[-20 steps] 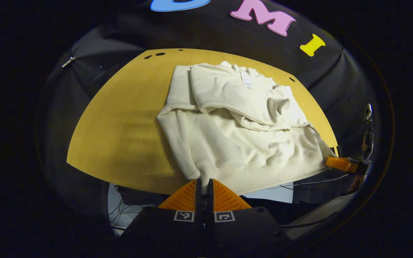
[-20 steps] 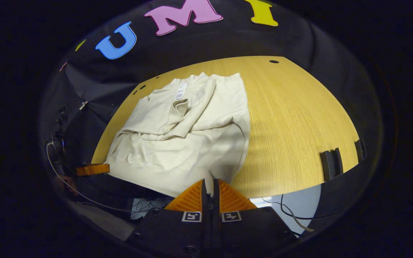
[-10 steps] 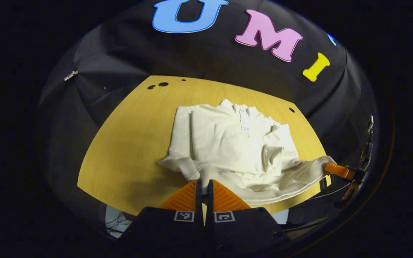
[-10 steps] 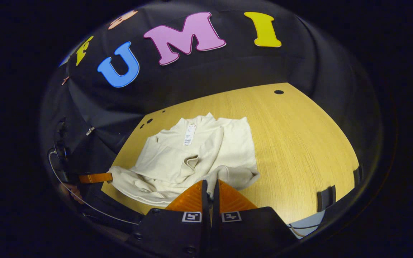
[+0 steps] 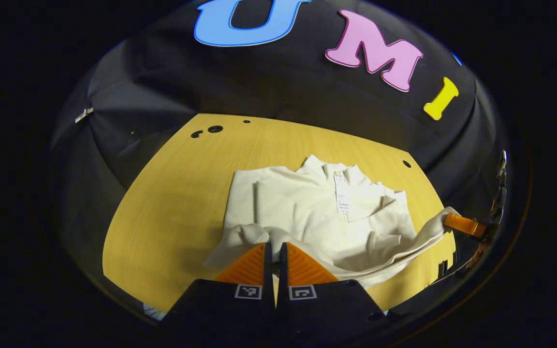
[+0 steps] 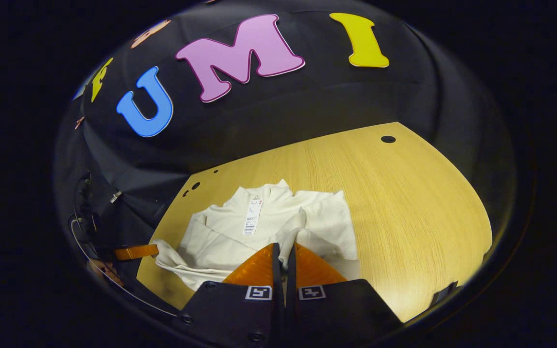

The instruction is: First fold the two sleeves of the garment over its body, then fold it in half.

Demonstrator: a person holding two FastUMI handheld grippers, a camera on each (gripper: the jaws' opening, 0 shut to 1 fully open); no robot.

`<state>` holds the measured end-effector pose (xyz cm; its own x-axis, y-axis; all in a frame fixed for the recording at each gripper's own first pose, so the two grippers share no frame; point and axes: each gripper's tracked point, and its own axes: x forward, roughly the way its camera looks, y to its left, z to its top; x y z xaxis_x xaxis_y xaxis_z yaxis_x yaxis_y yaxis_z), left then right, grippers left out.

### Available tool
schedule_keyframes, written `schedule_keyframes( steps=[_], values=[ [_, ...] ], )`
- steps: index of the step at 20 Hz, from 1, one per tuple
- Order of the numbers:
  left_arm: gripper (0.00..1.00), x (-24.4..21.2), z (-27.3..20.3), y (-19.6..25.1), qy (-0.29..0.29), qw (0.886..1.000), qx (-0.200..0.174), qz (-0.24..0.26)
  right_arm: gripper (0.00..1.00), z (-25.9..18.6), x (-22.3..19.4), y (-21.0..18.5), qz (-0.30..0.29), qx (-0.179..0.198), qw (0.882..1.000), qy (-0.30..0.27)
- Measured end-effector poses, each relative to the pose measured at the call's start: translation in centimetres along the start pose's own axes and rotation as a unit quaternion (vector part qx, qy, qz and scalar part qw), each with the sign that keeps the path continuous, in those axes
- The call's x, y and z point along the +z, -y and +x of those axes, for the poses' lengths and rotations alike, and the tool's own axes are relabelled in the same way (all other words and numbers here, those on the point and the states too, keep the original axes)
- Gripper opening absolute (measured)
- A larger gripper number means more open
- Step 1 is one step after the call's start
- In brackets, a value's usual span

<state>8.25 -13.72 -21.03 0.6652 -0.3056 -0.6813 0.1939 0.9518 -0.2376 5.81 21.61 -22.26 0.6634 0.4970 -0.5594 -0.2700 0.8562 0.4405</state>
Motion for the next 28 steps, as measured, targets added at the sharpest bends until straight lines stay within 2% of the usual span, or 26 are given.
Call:
schedule_keyframes(
  steps=[8, 16, 19, 21, 23, 24, 25, 26, 27, 28],
  values=[
    [0.06, 0.3, 7.2, -1.3, -0.04, 0.999, 0.027, -0.021, 0.05, 7.9, -1.0, 2.9, 0.014, -0.015, 0.999, -0.047],
    [0.06, -1.0, 11.0, -2.1, -0.066, 0.995, 0.055, -0.041, 0.05, 12.2, -3.6, 5.7, 0.034, -0.037, 0.994, -0.095],
    [0.06, -1.1, 11.1, -2.2, -0.067, 0.995, 0.067, -0.044, 0.06, 12.7, -3.9, 5.9, 0.071, -0.042, 0.992, -0.096],
    [0.07, -1.6, 11.2, -1.9, -0.072, 0.994, 0.075, -0.039, 0.08, 12.6, -3.9, 5.8, 0.072, -0.045, 0.992, -0.095],
    [0.13, -1.4, 11.0, -2.1, -0.076, 0.993, 0.09, -0.02, 0.13, 12.2, -3.8, 5.7, 0.068, -0.05, 0.992, -0.095],
    [0.21, -1.5, 10.5, -2.0, -0.07, 0.993, 0.099, -0.005, 0.22, 11.8, -3.9, 5.5, 0.06, -0.053, 0.992, -0.094],
    [0.31, -1.5, 10.2, -2.3, -0.062, 0.992, 0.111, 0.004, 0.24, 11.3, -4.0, 5.5, 0.051, -0.057, 0.993, -0.094],
    [0.38, -1.6, 9.7, -2.7, -0.059, 0.99, 0.127, 0.017, 0.35, 10.7, -4.0, 5.6, 0.04, -0.06, 0.993, -0.093],
    [0.63, -1.7, 9.2, -2.9, -0.053, 0.989, 0.138, 0.029, 0.51, 10.0, -4.1, 5.5, 0.03, -0.062, 0.993, -0.092],
    [0.74, -1.7, 8.6, -2.8, -0.043, 0.988, 0.141, 0.036, 0.49, 9.5, -4.2, 5.3, 0.022, -0.061, 0.994, -0.091]
  ],
)
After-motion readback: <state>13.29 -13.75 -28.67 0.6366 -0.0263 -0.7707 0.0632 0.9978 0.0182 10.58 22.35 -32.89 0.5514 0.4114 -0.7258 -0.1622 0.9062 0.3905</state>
